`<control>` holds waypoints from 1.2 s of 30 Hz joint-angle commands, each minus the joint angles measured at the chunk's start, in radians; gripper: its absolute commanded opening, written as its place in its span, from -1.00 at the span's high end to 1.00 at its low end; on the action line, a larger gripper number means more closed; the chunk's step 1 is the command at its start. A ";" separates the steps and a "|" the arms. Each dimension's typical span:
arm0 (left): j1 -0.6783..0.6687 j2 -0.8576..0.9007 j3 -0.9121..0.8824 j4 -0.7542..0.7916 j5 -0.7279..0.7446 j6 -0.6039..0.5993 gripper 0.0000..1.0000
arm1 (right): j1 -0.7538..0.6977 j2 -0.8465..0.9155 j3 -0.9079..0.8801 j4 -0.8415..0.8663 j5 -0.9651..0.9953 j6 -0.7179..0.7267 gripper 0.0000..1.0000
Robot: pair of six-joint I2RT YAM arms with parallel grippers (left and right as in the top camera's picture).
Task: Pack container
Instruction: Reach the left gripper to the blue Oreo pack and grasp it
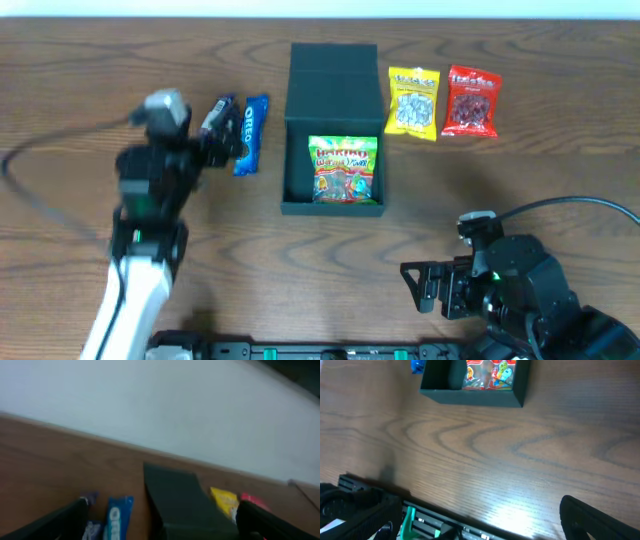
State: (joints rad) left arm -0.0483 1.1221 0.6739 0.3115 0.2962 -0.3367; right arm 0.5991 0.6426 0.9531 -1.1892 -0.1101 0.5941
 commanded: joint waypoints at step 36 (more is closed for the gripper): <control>-0.175 0.623 0.187 -0.173 -0.295 0.183 -0.97 | 0.004 -0.002 0.002 0.003 -0.002 -0.012 -0.98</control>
State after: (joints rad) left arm -0.2226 1.7271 0.8459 0.1326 0.0074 -0.1749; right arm 0.5991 0.6437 0.9535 -1.1862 -0.1127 0.5938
